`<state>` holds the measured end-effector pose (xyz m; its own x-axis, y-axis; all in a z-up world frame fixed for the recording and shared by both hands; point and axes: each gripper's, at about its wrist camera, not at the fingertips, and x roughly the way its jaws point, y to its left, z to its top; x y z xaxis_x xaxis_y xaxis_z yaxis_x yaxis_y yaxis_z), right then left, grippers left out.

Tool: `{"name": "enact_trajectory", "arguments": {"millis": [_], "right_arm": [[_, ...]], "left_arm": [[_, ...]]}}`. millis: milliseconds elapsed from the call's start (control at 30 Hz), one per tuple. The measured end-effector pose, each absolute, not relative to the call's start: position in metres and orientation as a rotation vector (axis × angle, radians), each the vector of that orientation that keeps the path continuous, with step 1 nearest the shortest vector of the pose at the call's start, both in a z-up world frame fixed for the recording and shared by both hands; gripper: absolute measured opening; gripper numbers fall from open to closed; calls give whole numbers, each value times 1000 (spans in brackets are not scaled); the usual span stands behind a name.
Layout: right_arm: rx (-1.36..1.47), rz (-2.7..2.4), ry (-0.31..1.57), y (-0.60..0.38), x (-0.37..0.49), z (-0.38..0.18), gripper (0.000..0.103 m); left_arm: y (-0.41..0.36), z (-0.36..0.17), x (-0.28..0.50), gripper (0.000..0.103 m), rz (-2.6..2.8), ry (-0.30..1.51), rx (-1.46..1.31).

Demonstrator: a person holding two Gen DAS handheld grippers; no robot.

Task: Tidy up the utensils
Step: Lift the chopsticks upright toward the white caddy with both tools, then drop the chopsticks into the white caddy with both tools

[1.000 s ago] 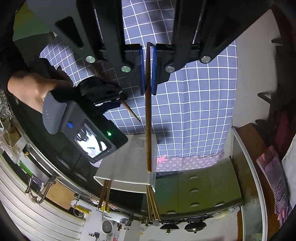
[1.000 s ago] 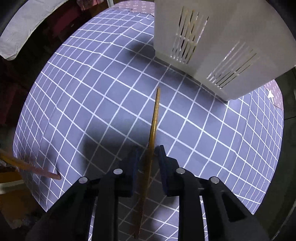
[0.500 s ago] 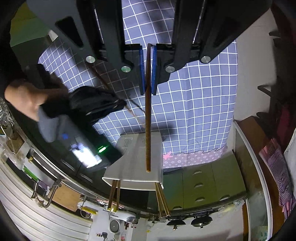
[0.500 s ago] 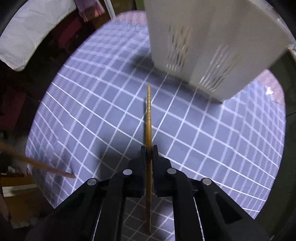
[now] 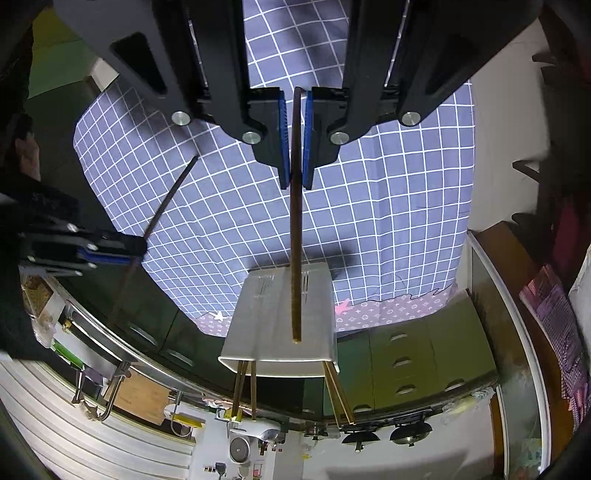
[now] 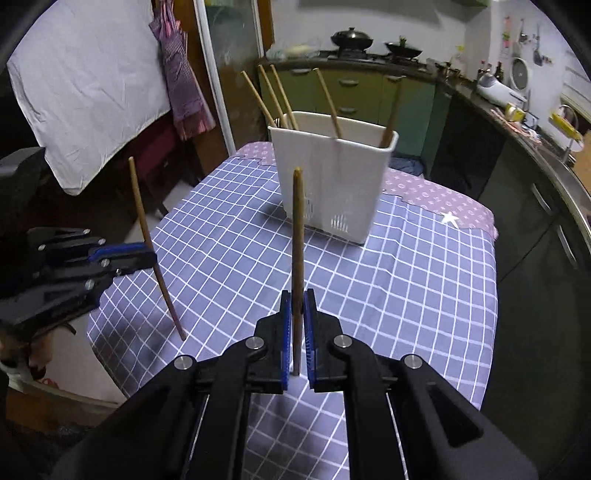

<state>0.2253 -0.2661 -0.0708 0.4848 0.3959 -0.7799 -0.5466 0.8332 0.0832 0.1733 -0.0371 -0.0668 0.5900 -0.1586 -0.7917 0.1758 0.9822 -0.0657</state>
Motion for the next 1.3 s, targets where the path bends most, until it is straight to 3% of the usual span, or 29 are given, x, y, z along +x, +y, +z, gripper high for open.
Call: {"name": "enact_trajectory", "arguments": {"millis": [1300], "right_arm": [[-147, 568, 876, -280, 214, -72, 8]], "left_arm": [[-46, -41, 156, 7, -218, 813, 72]]}}
